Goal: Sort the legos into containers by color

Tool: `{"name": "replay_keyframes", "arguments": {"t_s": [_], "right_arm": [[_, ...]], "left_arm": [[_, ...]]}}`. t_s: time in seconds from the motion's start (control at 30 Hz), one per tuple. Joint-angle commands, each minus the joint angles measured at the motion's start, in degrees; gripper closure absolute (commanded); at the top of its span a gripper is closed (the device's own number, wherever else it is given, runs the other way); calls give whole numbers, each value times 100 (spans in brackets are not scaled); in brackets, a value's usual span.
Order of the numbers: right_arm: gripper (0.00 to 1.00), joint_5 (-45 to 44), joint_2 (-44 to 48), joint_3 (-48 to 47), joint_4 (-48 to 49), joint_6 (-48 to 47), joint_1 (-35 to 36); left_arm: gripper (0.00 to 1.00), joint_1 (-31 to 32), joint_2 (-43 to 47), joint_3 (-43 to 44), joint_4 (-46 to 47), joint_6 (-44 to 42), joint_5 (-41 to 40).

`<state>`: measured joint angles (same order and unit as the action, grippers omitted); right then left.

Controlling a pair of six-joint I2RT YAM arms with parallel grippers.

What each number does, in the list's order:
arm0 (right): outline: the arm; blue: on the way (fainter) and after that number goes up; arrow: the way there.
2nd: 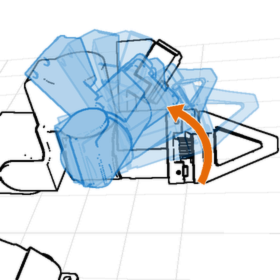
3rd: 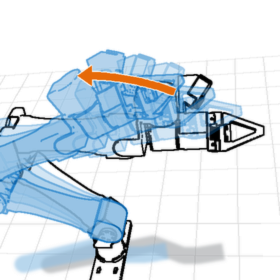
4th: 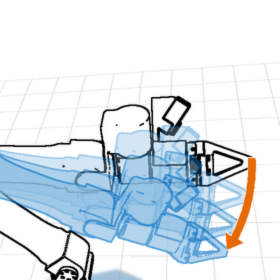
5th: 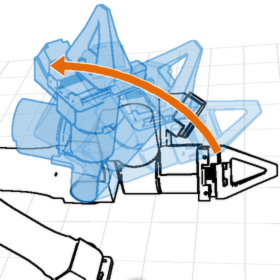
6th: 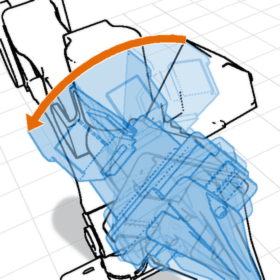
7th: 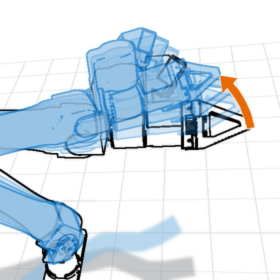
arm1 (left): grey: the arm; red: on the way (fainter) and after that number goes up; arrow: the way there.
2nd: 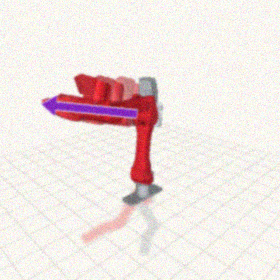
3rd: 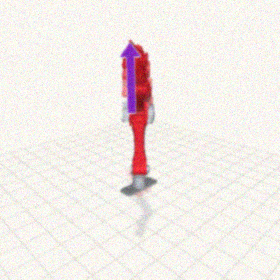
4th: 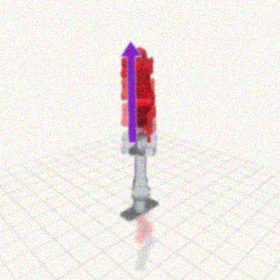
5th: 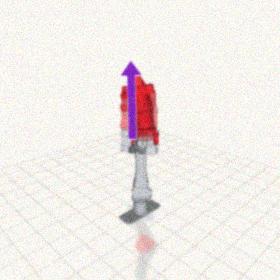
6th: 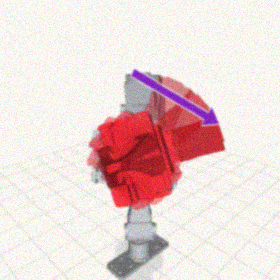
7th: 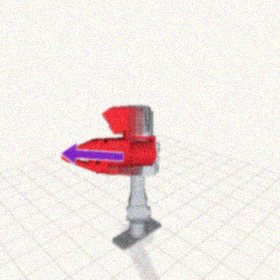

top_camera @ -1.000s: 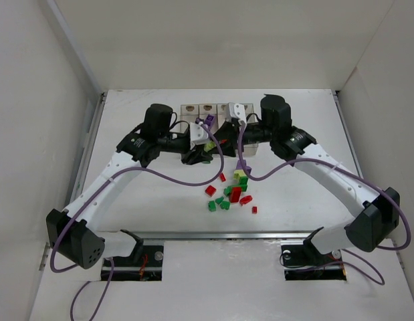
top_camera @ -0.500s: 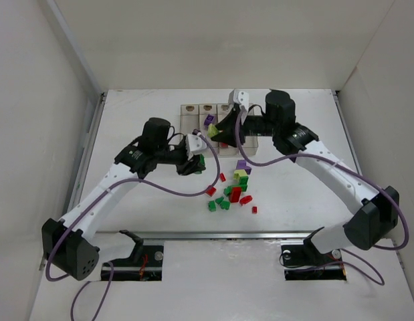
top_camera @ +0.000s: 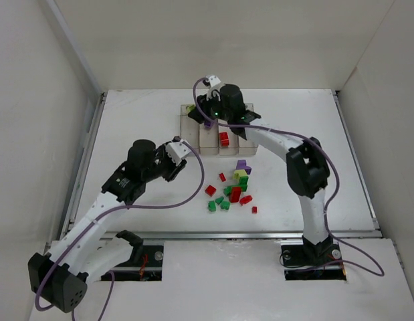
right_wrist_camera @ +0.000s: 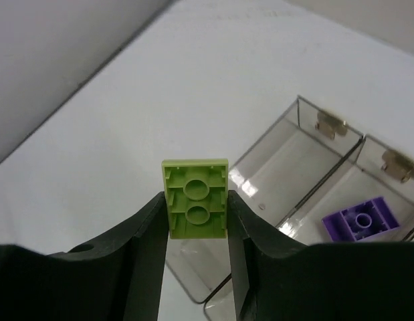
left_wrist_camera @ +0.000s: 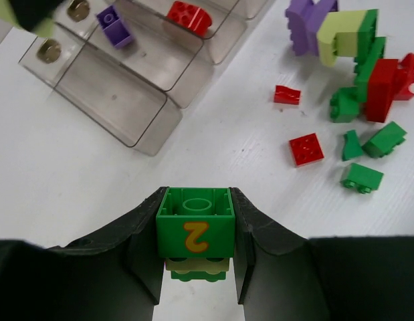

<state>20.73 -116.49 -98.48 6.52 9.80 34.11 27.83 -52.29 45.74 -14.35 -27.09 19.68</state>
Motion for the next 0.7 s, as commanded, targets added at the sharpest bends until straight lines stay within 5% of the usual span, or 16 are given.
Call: {"name": "replay_keyframes", "arguments": {"t_s": [0.0,0.2,0.33,0.37,0.67], "right_arm": [[92,-473,-479,-575,200,496,8],[74,-202,-1008,-1016,200,549,8],[9,-70,-1069,-955,200,549,-97],[0,87,-1069,-954,200,549,-150],[0,923,205,320,147,-152,-528]], "left_arm": [[100,-15,140,-196,441,274,-632],[100,-191,140,-215,556,336,-229],[100,-252,-96,-83,556,231,-114],[100,-252,-97,5,556,231,-18],[100,-305,-448,585,556,-42,1291]]}}
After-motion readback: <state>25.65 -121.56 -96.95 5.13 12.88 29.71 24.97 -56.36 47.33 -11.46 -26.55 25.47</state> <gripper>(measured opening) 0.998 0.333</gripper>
